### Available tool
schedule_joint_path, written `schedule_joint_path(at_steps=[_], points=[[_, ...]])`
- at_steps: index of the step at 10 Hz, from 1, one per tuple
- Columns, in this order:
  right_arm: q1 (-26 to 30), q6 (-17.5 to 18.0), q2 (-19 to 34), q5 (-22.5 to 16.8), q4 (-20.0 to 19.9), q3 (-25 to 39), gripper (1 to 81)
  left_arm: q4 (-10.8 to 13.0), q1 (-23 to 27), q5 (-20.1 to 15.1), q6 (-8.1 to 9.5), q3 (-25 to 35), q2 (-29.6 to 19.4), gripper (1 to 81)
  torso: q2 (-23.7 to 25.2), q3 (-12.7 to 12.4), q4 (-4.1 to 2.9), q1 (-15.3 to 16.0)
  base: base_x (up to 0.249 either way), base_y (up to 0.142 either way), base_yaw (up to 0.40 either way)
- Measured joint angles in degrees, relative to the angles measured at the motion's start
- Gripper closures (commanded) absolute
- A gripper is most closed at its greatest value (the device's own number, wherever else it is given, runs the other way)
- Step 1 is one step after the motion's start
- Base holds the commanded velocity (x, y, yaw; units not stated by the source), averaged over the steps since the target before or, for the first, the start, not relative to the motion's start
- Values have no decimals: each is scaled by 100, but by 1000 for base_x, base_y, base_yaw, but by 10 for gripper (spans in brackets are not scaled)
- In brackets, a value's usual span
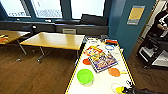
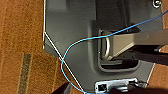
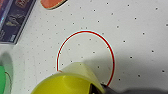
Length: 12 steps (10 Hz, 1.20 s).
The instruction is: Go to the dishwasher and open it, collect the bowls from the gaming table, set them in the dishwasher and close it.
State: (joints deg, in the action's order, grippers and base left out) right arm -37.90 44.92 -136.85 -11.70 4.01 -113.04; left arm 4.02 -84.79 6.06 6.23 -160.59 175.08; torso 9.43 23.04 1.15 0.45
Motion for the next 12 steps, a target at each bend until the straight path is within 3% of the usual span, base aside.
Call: schedule_joint_path(at_steps=[4, 8, 10, 12], points=[[546, -2, 1274, -205, -123, 1304, 811, 2, 4, 0, 0, 2, 45, 10, 0, 0, 0, 2, 0, 0, 0], [549, -6, 2580, -450, -123, 2705, 811, 2, 17, 6, -1, 4, 66, 10, 0, 0, 0, 2, 0, 0, 0], [364, -11, 3109, -480, -84, 3267, 811, 2, 20, 22, -1, 4, 66, 10, 0, 0, 0, 2, 0, 0, 0], [-239, -27, 3467, -653, 23, 3441, 811, 2, 17, 22, -4, 4, 85, 10, 2, 0, 0, 2, 0, 0, 0]])
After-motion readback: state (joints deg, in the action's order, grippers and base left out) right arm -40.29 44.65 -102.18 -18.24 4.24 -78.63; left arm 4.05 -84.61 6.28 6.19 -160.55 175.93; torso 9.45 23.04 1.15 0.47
